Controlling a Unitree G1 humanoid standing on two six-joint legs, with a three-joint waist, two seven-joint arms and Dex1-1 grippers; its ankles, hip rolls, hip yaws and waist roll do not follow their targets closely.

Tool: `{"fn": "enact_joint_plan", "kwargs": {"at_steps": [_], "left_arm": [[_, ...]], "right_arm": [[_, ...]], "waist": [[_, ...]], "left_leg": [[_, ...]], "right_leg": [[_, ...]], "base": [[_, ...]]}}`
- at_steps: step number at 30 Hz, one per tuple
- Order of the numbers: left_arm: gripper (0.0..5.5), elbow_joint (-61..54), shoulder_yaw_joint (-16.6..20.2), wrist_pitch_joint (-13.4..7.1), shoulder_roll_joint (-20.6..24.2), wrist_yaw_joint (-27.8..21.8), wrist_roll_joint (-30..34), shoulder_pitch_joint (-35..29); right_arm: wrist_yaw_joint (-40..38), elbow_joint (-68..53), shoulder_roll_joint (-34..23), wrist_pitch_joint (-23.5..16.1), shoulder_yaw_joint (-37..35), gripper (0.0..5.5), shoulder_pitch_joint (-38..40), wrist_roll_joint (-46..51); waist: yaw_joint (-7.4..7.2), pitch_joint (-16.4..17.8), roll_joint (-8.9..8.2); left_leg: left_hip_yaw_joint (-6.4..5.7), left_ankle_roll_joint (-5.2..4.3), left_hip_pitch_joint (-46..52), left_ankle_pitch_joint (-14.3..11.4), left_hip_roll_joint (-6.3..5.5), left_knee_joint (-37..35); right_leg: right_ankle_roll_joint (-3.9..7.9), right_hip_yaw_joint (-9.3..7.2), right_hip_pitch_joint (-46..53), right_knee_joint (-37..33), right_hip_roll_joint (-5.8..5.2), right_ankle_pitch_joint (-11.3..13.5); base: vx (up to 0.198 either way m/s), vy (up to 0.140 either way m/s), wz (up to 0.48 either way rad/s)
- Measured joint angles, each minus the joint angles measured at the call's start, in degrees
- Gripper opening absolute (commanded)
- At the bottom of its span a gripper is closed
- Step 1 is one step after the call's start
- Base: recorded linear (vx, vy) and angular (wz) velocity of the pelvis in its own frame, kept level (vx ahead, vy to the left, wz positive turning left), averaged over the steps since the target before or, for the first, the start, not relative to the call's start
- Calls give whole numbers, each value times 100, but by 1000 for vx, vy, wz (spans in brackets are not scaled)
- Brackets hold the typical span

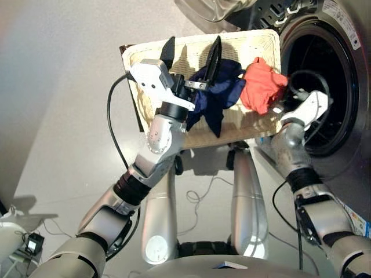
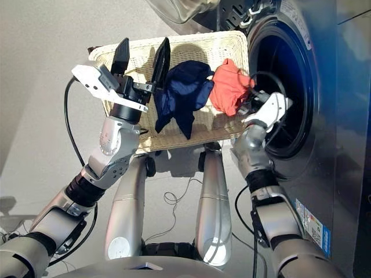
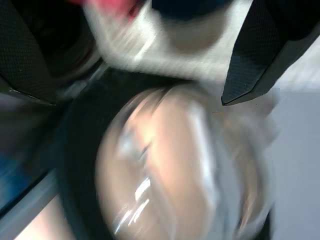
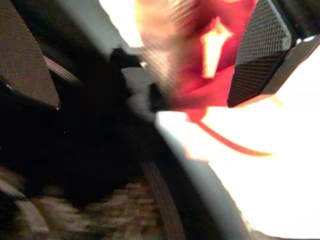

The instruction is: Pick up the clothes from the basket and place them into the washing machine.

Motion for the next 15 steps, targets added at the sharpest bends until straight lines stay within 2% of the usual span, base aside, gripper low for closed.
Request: {"fn": "enact_joint_plan", "kwargs": {"at_steps": [3,6,12,15], "left_arm": [[550,772,-10,208,-17,60,225,83],[550,1278,-56,281,-155,120,392,162],[550,2610,-84,537,-502,318,477,-351],[550,3092,-127,590,-578,380,476,-756]], "right_arm": [[301,-572,14,-2,338,550,118,-232],[432,-1042,20,7,508,550,76,-446],[493,-1672,-76,65,938,550,-239,-1000],[528,-1987,-115,147,1308,550,-478,-1248]], "waist": [[-82,-1,-13],[-136,-6,-69],[-168,-10,-218],[-193,-13,-312]], "left_leg": [[38,-12,22,-7,19,-1],[55,-25,25,-17,48,-1],[77,-40,14,-25,88,5],[141,-59,-11,-39,130,8]], "right_leg": [[-42,33,-6,-11,35,35],[-28,44,-16,-19,76,49],[-57,62,-50,-55,115,34],[-51,114,-104,-77,167,36]], "base": [[0,0,0],[0,0,0],[0,0,0],[0,0,0]]}}
